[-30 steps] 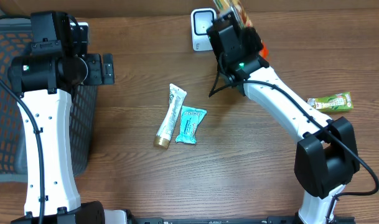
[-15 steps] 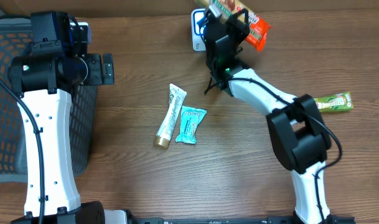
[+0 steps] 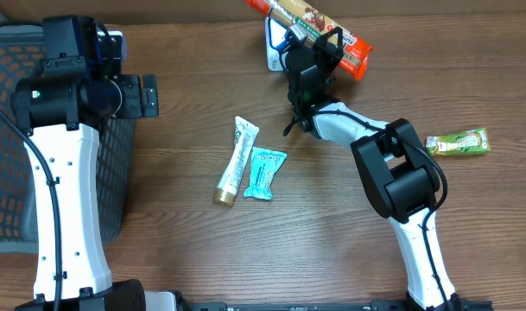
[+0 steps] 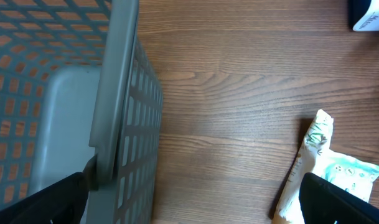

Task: Scan the item barcode
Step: 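Carry the spaghetti pack to the barcode scanner with right gripper, then move the spaghetti pack to the right side and release it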

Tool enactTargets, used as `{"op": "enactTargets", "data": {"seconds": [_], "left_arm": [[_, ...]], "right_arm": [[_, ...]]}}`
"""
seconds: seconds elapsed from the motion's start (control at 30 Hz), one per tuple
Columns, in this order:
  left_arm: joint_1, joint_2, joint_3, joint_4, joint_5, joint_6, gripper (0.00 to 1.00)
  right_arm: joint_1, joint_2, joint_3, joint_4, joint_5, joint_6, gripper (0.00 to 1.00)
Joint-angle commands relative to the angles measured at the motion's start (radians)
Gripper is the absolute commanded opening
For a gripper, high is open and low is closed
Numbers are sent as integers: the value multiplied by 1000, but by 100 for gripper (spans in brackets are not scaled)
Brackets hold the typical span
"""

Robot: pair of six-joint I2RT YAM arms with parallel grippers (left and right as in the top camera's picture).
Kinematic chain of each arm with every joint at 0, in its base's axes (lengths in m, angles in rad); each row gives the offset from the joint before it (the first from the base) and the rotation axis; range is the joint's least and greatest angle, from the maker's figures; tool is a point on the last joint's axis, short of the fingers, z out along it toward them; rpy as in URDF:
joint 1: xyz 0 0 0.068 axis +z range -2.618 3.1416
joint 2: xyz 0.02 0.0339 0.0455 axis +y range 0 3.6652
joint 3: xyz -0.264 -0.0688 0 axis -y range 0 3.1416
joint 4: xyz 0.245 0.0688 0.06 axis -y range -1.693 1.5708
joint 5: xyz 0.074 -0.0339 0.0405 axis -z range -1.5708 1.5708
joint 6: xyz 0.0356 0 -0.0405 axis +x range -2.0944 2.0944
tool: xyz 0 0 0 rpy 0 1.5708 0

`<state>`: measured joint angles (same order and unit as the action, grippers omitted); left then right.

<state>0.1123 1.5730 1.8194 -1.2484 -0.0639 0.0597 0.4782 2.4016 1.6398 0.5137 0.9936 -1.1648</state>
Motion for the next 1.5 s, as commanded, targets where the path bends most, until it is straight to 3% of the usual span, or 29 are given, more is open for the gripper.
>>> {"op": "enactTargets", "data": {"seconds": [0.0,0.53,0.73,0.9,1.03,1.17,1.37,1.47], "left_arm": [[5,9,9,3,9,15,100],[5,9,9,3,9,15,99],[5,9,9,3,9,15,99],[5,9,9,3,9,15,100],[5,9,9,3,9,15,100],[5,9,9,3,9,15,99],[5,9,9,3,9,15,100],[5,9,9,3,9,15,100]], "right_arm": [[-6,-11,36,40,4,30,4],[-28,40,36,58,-45,31,4],[-3,19,38,361,80,12,4],[4,-80,38,296,100,28,4],[7,-205,37,105,119,171,4],[13,-369,37,-283,23,382,4],[5,-620,37,-796,-226,795,4],[-25,-721,37,-1016,-362,1099,4]]}}
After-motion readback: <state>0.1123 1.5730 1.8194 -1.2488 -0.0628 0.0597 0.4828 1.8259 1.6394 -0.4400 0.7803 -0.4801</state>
